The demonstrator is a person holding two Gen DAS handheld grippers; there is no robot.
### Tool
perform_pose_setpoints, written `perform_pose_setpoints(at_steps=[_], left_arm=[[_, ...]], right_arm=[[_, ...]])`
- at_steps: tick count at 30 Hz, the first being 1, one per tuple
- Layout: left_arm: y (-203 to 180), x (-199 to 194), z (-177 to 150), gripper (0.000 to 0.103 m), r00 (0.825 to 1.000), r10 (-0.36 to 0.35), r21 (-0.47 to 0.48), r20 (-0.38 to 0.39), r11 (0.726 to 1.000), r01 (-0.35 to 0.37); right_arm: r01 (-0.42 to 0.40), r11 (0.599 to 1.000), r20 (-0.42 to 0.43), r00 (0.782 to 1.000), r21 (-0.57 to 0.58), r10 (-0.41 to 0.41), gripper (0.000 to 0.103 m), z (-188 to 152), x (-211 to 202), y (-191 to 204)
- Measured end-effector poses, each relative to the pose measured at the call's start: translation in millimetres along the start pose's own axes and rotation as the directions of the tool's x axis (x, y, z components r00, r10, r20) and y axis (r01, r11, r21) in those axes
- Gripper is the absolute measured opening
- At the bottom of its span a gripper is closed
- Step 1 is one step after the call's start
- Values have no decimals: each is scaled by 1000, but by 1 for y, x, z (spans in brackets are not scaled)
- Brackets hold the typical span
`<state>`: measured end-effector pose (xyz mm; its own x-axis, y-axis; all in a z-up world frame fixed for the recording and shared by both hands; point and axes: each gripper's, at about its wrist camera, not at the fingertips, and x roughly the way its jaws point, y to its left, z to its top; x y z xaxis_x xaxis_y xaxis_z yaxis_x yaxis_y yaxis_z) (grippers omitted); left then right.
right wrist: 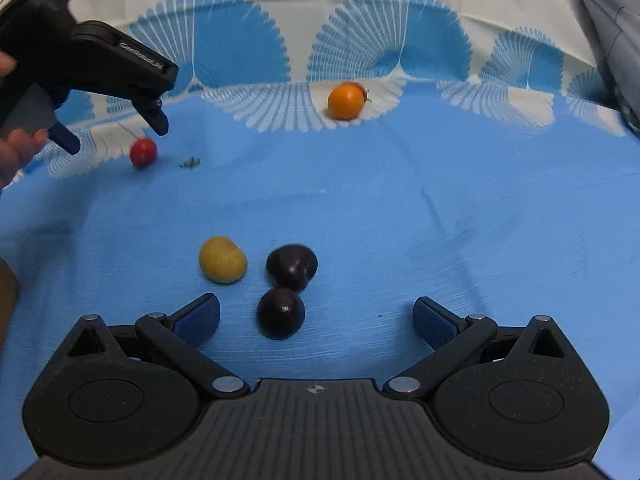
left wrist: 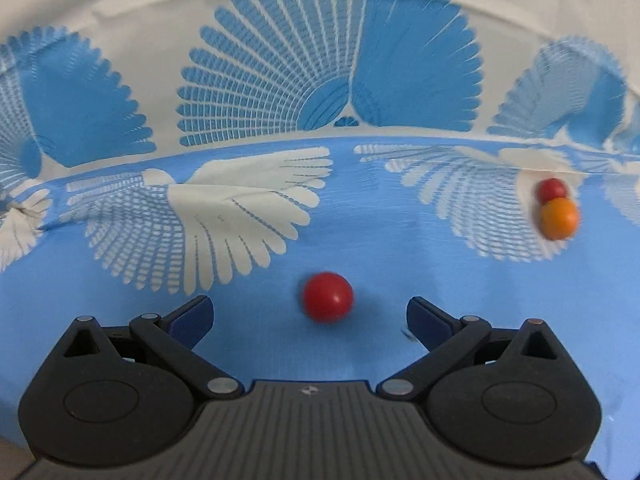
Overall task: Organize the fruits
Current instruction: 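Close left tool on the red fruit while right tool closes on a dark plum, then carry the red fruit and dark plum over the box with both tools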
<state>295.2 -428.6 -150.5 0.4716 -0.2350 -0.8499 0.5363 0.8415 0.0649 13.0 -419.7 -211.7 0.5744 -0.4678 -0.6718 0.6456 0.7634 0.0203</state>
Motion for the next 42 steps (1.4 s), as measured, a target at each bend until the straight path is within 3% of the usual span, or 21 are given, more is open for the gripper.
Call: perform_pose_setpoints(at_steps=[7, 8, 9, 10, 11, 12, 13, 14, 18, 22, 30, 37, 42], left_arm=[[8, 33, 6, 103, 998, 32, -8, -56, 999, -32], [10, 32, 5, 97, 998, 23, -21, -52, 999, -24], [12, 31, 4, 81, 999, 2, -33, -47, 999, -4], [13, 27, 3, 69, 999, -29, -41, -32, 999, 28], [13, 24, 4, 44, 999, -41, -30, -14, 999, 40], [12, 21, 5, 33, 999, -50, -10, -6, 999, 50], [12, 19, 5, 33, 999, -50, -8, -4, 999, 50], [12, 17, 4, 33, 999, -48, -9, 0, 999, 48], [13, 6, -2, 33, 999, -47, 7, 2, 999, 47], [17, -26, -9, 33, 995, -96, -19, 10, 995, 97], [23, -132, -38, 33, 981, -176, -31, 81, 983, 179], [58, -231, -97, 33, 972, -215, -65, 98, 973, 222], [98, -287, -150, 33, 974, -202, -76, 106, 975, 210]], right_arm=[[-6, 1000, 31, 1000, -29, 7, 102, -2, 4, 2], [-11, 1000, 30, 999, -29, 12, 99, -2, 0, 2], [-27, 999, 35, 999, -27, 28, 88, -2, -2, 2], [-44, 999, 43, 998, -27, 45, 69, -2, -7, 2], [-54, 998, 54, 997, -29, 55, 58, -3, -11, 2], [-54, 998, 55, 997, -28, 55, 40, -3, -14, 2], [-57, 998, 51, 997, -25, 58, 27, -3, -17, 1], [-58, 998, 45, 997, -14, 59, 25, -3, -19, 0], [-67, 998, 26, 997, 22, 66, 24, -2, -30, -6], [-62, 998, 46, 997, 32, 60, 25, 2, -52, -11], [-101, 994, 82, 992, 49, 96, 25, 14, -128, -6], [-170, 985, 134, 976, -26, 172, 25, 18, -219, 24], [-238, 968, 135, 960, -77, 246, 25, 11, -273, 56]])
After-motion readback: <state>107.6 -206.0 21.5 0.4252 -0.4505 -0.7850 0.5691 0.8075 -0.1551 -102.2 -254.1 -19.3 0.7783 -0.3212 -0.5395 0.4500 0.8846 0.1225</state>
